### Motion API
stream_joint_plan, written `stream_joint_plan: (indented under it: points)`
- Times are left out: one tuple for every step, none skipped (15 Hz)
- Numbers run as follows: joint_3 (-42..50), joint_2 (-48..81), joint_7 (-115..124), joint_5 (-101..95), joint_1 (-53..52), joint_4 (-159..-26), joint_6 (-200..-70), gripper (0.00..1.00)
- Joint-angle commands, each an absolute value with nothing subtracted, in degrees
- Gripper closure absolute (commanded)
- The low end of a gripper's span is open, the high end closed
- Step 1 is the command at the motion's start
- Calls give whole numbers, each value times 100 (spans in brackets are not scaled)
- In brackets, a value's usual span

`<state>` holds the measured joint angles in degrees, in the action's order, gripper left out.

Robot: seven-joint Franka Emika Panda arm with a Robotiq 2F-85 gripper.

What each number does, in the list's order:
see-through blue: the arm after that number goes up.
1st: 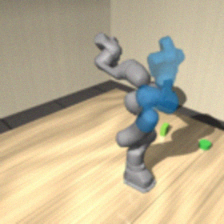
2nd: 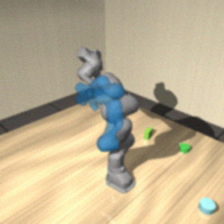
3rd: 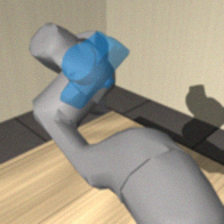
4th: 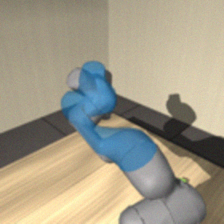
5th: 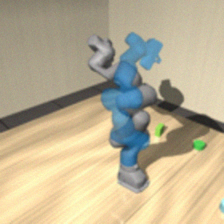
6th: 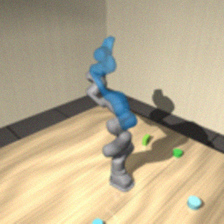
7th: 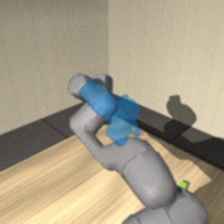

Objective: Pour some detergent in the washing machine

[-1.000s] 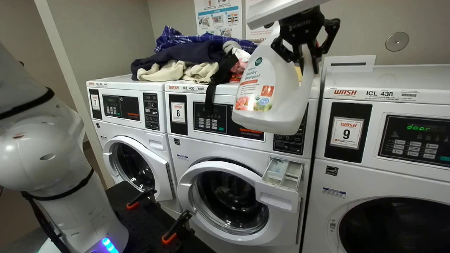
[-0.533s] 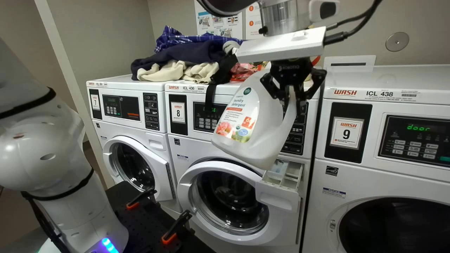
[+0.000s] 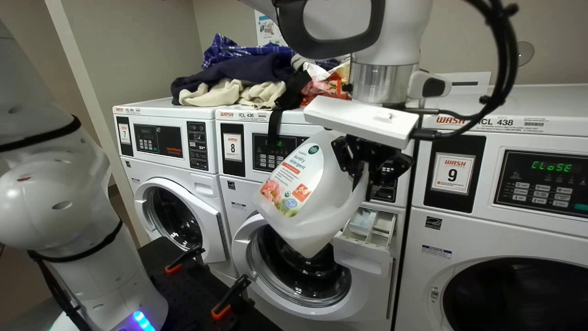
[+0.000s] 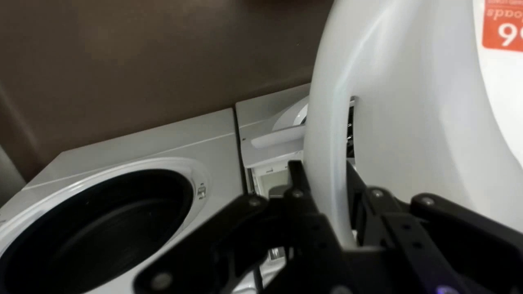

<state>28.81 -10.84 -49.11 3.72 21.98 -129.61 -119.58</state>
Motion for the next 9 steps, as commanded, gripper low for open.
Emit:
stream_joint_plan:
  points:
    - [2932, -743, -4699, 720, 2214, -12726, -11350, 91]
    - [2933, -621, -4686, 816, 2229, -12688, -11250, 91]
    - [2933, -485, -4677, 923, 2248, -12635, -11136, 91]
    - [2929, -363, -4660, 1015, 2275, -12588, -11043, 91]
    - [2933, -207, -4648, 1130, 2309, -12513, -10923, 91]
    - [2933, -71, -4609, 1228, 2353, -12441, -10802, 91]
    - [2932, 69, -4535, 1329, 2406, -12359, -10656, 91]
    - [2926, 204, -4518, 1455, 2461, -12275, -10501, 91]
    - [2914, 354, -4459, 1577, 2522, -12166, -10336, 91]
